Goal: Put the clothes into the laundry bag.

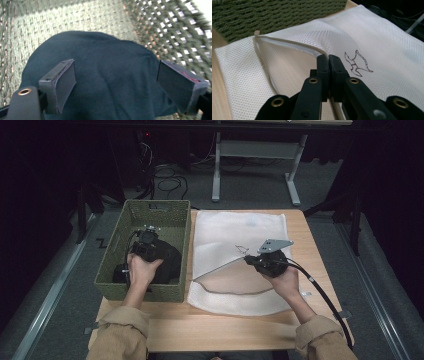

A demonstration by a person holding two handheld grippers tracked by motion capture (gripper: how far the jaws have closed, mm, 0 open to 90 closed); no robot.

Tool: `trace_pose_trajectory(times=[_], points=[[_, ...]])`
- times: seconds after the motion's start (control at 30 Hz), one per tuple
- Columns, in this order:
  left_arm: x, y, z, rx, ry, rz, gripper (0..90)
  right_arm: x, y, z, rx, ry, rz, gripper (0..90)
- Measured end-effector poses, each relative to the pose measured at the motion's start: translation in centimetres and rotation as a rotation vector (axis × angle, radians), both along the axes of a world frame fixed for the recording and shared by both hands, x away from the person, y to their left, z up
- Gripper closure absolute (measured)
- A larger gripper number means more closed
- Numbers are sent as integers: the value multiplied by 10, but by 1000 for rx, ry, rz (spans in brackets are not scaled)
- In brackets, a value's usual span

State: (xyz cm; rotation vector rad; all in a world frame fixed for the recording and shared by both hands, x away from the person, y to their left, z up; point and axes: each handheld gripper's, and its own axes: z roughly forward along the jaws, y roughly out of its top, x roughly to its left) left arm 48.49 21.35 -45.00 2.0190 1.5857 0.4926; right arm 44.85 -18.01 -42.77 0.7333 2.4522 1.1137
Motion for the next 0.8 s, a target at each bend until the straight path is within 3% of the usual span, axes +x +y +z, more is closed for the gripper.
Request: trace_pose_trajectory(times=[0.27, 0.6, 0.73, 0.8], points=[[13, 6, -9, 10, 81, 31, 136, 1, 1, -1, -1, 2, 1, 886], [32, 17, -24, -8, 173, 76, 63, 2, 0, -1, -7, 3, -3, 886], [38, 22, -33, -53, 237, 88, 23, 2, -1, -1, -9, 3, -3, 886], [39, 23, -35, -66, 248, 88, 19, 2, -1, -1, -10, 3, -2, 886]])
